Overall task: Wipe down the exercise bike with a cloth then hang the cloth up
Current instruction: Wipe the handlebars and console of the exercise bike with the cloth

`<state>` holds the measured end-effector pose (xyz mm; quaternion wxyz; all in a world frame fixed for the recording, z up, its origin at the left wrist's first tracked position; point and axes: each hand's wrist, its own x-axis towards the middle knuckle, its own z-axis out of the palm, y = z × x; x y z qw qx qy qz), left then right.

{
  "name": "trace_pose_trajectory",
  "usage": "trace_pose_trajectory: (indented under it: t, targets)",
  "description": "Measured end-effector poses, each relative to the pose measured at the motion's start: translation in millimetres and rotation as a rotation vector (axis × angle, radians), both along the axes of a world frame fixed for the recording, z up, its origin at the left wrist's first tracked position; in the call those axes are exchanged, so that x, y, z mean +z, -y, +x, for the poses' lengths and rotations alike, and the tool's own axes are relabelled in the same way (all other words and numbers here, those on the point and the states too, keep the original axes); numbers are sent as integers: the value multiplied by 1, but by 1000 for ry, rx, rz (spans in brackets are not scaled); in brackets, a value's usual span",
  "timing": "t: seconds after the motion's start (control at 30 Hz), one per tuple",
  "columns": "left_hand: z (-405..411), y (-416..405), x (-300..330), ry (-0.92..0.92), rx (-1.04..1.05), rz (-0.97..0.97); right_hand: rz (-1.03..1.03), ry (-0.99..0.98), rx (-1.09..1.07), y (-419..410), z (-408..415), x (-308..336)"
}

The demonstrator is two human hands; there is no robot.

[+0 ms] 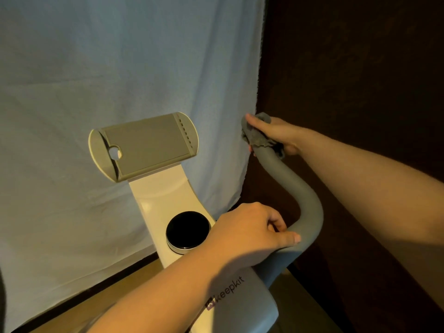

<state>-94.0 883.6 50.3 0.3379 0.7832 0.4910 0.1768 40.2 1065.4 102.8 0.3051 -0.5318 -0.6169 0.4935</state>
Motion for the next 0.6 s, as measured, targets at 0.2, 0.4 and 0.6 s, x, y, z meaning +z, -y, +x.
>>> trace_pose_trajectory:
  t: [0.2,0.4,0.6]
  targets:
    - [-1,-2,-1,9,-23,-4,-43,-250,-74,-10,-11,-8]
    - [-1,-2,-1,6,-30,-10,-52,-195,-23,-1,-3,-7]
    - [0,0,-1,8,1,7,146,-156,-109,7,-17,-5]
